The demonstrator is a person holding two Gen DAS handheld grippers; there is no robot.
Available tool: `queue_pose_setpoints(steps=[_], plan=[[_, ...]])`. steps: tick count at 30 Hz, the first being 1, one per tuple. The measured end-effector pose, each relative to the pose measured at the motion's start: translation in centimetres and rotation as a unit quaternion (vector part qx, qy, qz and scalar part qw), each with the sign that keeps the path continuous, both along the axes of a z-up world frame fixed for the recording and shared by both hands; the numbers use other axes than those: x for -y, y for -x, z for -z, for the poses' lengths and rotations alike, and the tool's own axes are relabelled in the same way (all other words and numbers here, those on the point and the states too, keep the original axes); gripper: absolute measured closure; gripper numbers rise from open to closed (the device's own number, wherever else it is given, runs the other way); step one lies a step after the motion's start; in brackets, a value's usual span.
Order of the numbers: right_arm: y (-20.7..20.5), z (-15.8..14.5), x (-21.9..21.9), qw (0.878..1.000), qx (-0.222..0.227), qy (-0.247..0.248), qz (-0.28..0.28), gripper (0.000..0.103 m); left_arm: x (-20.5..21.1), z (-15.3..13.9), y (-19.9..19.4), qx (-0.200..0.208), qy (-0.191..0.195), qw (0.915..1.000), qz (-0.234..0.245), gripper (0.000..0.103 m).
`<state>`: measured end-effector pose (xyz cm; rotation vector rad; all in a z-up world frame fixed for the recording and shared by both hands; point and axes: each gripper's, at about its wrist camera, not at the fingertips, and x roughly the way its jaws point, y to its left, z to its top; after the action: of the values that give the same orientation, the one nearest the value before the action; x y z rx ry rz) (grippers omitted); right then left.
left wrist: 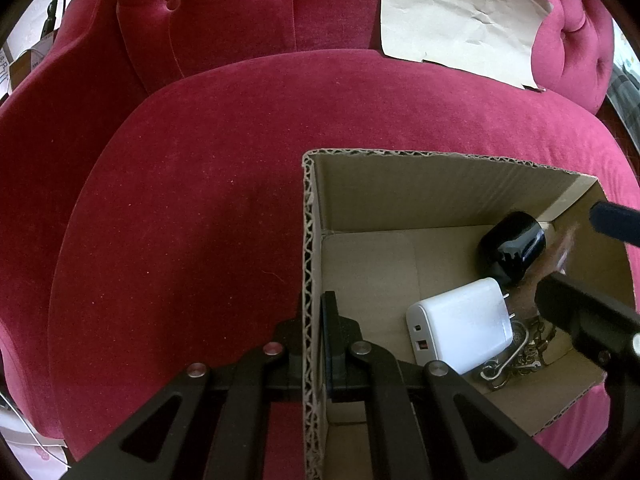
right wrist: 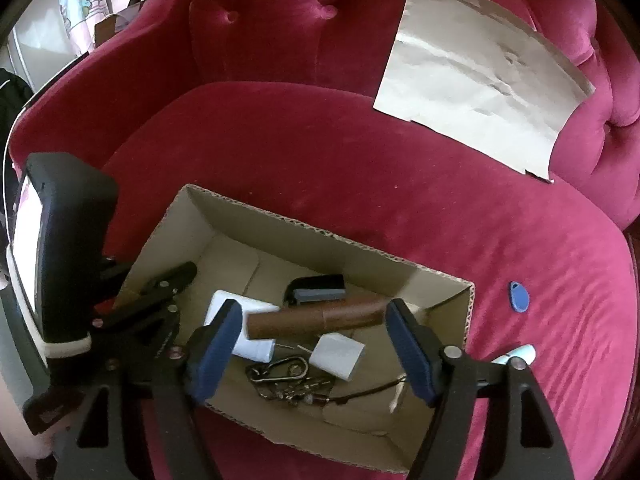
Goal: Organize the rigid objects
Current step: 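Carry the brown tube over the box, then lower the brown tube into the box and open the right gripper, then move the open right gripper back to the light-blue bottle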
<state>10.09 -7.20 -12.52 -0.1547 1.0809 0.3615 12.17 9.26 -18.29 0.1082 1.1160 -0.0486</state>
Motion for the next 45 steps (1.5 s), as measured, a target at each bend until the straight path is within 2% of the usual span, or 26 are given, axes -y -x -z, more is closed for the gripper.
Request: queue_pose_setpoints(steps=[1,9,24,45], plan=[[0.1,0.0,0.1,1.000,0.003,0.003,0.001,0.013,0.0,0.0,0.0,0.000,0.000,1.0000,0.000,0.099],[-0.5,-0.2,0.8,1.000,0.011,0.009,0.014,0.001,0.0,0.0,-0.1,0.000,0.000,1.0000,0.000,0.099],[-0.3,-0.9,1.9,1.000,0.022,0.008,0.018,0.000,0.0,0.1,0.0,0.000,-0.001,1.0000,-0.001,0.099],[-0.1,-2.2,7.6,0.998,0.041,0.015,0.054,0.000,0.0,0.1,0.0,0.000,-0.002,1.0000,-0.002,0.099]])
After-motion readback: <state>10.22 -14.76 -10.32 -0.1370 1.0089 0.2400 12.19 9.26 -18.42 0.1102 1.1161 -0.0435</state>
